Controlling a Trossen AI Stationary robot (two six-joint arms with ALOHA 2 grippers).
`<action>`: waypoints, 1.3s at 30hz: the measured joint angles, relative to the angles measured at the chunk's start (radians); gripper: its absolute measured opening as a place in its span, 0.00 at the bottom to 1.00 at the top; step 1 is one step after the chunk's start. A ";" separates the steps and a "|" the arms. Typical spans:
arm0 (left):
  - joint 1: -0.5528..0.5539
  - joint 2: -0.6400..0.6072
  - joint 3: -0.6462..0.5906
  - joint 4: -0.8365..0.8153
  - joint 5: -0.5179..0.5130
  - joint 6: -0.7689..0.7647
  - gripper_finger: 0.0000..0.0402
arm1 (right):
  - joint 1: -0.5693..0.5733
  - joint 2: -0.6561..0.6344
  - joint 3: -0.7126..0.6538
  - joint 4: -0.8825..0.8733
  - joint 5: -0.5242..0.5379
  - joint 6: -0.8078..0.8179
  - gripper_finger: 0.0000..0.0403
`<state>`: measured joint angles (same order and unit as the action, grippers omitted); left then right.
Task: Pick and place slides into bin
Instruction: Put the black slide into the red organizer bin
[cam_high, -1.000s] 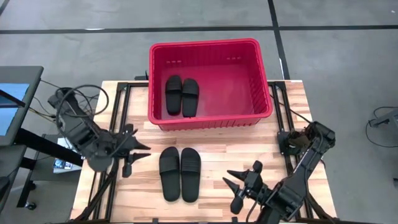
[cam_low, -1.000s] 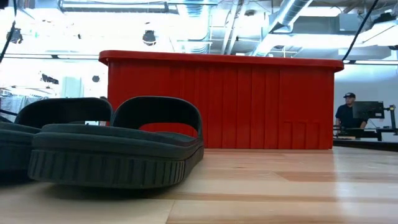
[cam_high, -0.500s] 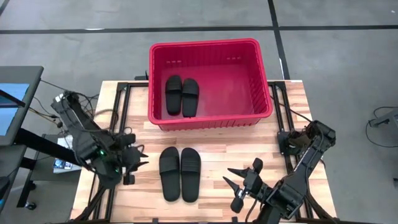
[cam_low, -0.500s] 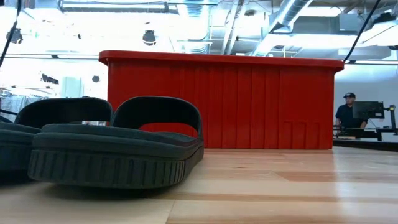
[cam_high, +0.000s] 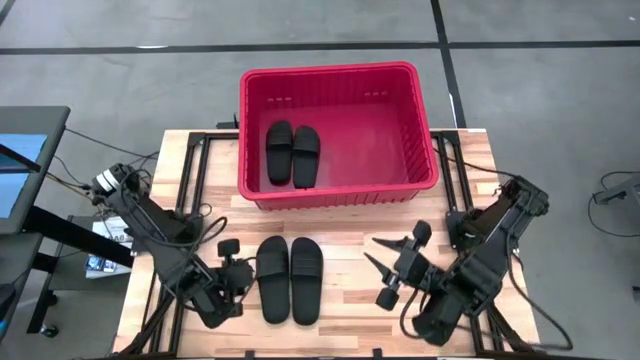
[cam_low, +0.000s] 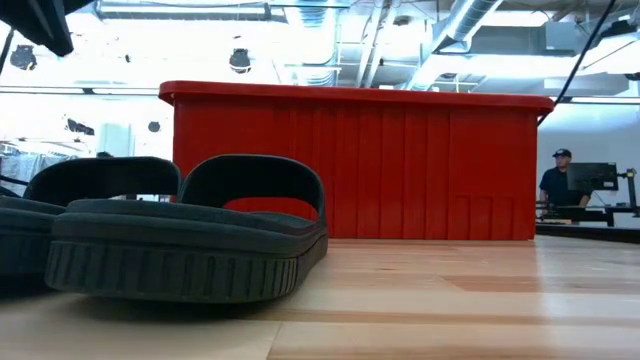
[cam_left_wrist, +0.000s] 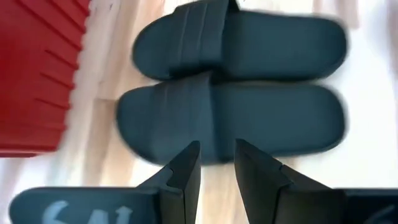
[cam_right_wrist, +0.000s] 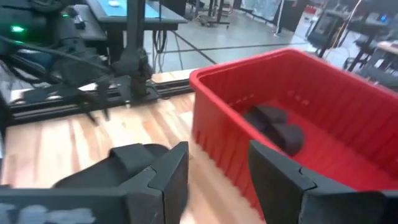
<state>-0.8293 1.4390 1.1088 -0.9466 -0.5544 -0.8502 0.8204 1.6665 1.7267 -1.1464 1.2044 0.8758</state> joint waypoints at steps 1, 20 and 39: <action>0.005 0.003 0.000 0.017 0.000 -0.015 0.22 | -0.006 -0.012 0.000 -0.001 0.000 -0.025 0.39; 0.068 0.247 0.000 0.165 0.012 -0.178 0.22 | -0.018 -0.203 0.000 -0.006 -0.003 -0.368 0.44; 0.065 0.380 0.092 0.115 0.053 -0.290 0.22 | 0.083 -0.224 0.000 -0.051 -0.004 -0.412 0.45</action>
<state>-0.7647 1.8194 1.2011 -0.8321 -0.5017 -1.1407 0.9030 1.4429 1.7267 -1.1976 1.2004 0.4637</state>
